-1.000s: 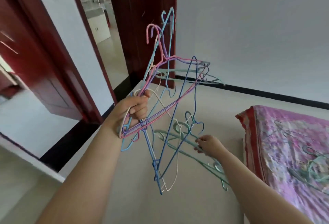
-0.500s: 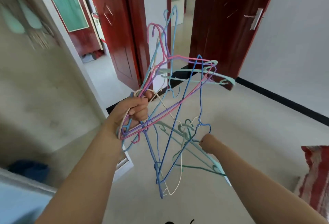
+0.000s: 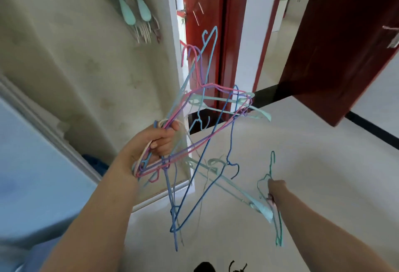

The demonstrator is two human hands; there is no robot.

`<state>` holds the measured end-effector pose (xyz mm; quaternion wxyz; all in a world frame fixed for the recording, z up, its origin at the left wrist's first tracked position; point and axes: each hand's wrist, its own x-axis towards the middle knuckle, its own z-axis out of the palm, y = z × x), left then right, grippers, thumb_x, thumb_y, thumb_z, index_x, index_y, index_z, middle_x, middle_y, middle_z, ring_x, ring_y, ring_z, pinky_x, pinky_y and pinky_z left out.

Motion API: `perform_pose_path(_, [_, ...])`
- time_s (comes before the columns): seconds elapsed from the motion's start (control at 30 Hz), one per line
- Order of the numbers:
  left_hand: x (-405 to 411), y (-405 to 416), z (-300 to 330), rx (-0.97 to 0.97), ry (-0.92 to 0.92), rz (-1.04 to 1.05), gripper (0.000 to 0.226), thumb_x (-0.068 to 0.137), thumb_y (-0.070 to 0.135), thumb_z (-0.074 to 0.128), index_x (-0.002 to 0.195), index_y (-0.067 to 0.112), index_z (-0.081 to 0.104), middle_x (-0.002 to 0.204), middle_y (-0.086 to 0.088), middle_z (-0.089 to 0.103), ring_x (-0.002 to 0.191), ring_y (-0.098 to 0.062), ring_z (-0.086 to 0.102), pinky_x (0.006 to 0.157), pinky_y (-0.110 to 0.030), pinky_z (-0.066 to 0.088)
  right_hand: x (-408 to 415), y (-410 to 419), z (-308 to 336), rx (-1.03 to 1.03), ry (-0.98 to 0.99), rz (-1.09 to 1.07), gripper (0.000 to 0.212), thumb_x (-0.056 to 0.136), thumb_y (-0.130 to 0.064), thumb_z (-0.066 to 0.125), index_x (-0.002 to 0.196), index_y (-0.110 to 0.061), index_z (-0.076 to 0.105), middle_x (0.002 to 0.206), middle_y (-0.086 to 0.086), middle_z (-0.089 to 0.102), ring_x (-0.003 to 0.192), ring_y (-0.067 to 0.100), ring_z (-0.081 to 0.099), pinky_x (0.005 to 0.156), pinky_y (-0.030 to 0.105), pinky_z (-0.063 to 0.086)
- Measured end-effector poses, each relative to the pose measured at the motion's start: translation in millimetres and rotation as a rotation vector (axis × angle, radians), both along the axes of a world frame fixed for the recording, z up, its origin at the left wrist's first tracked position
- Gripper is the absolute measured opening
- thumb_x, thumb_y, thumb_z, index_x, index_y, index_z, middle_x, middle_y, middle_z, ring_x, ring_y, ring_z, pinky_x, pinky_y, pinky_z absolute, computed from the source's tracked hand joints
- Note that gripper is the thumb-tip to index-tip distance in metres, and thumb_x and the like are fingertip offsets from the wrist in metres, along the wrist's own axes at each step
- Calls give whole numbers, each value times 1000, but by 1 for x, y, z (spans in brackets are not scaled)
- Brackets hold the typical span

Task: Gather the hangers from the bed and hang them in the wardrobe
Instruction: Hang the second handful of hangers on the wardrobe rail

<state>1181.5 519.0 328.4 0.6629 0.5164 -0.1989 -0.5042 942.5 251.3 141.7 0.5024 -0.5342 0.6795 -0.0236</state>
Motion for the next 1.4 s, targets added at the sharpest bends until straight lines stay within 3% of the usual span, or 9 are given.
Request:
perform_pose_path(0.1, [31, 32, 0, 82, -40, -34, 25, 98, -2, 26, 87, 8, 46, 32, 8, 36, 26, -3, 30, 33, -18, 26, 22, 22, -11, -97, -26, -76, 42, 88, -35, 55, 92, 7, 60, 75, 19, 59, 68, 33, 58, 74, 43, 53])
perform_pose_path(0.2, [59, 67, 8, 119, -92, -40, 12, 81, 5, 61, 82, 8, 49, 31, 7, 35, 25, -3, 30, 32, -19, 21, 46, 56, -3, -230, 0, -96, 43, 83, -40, 59, 102, -3, 70, 119, 16, 60, 107, 32, 56, 96, 35, 43])
perform_pose_path(0.3, [83, 97, 4, -5, -47, -121, 17, 65, 12, 73, 81, 13, 66, 36, 7, 28, 29, -3, 23, 38, -20, 13, 76, 94, 21, -435, -157, -82, 35, 77, -34, 52, 79, -5, 72, 138, 5, 51, 124, 27, 44, 105, 34, 34])
perform_pose_path(0.43, [111, 126, -5, 28, -49, -118, 15, 66, 12, 71, 81, 13, 68, 38, 6, 27, 31, -4, 21, 39, -20, 13, 117, 133, 38, -536, -279, 1, 37, 82, -24, 51, 56, 1, 58, 133, 1, 52, 122, 22, 42, 95, 36, 42])
perform_pose_path(0.6, [134, 152, -18, 46, -16, -128, 12, 72, 10, 72, 82, 13, 68, 38, 6, 27, 31, -5, 22, 38, -18, 16, 163, 173, 65, -440, -421, -23, 26, 82, -29, 46, 65, -11, 54, 56, 6, 49, 54, 24, 46, 52, 29, 33])
perform_pose_path(0.9, [141, 172, -32, 46, 33, 80, 3, 85, 7, 56, 86, 7, 58, 41, 2, 38, 31, -4, 25, 39, -17, 14, 243, 228, 114, -271, -739, -290, 34, 98, -27, 25, 94, -12, 55, 64, 6, 52, 60, 25, 47, 61, 32, 39])
perform_pose_path(1.03, [136, 174, -31, 47, -33, 188, 4, 85, 9, 57, 87, 6, 54, 80, -12, 72, 30, -3, 26, 33, -12, 21, 269, 263, 153, -178, -1011, -229, 28, 103, -28, 25, 82, -18, 38, 62, 2, 40, 50, 16, 42, 47, 24, 35])
perform_pose_path(1.17, [138, 175, -30, 167, -127, 177, 13, 97, 9, 47, 87, 11, 54, 113, -22, 67, 34, -3, 33, 34, -13, 29, 291, 291, 163, -49, -1132, 12, 21, 104, -27, 31, 95, -12, 42, 67, 2, 50, 49, 13, 61, 42, 22, 46])
perform_pose_path(1.4, [145, 192, -27, 254, -232, 76, 19, 98, 23, 52, 83, 10, 53, 63, -4, 63, 38, -8, 37, 37, -16, 31, 307, 296, 152, 51, -1080, 195, 18, 102, -21, 43, 92, -6, 49, 82, 6, 56, 74, 18, 66, 55, 23, 54])
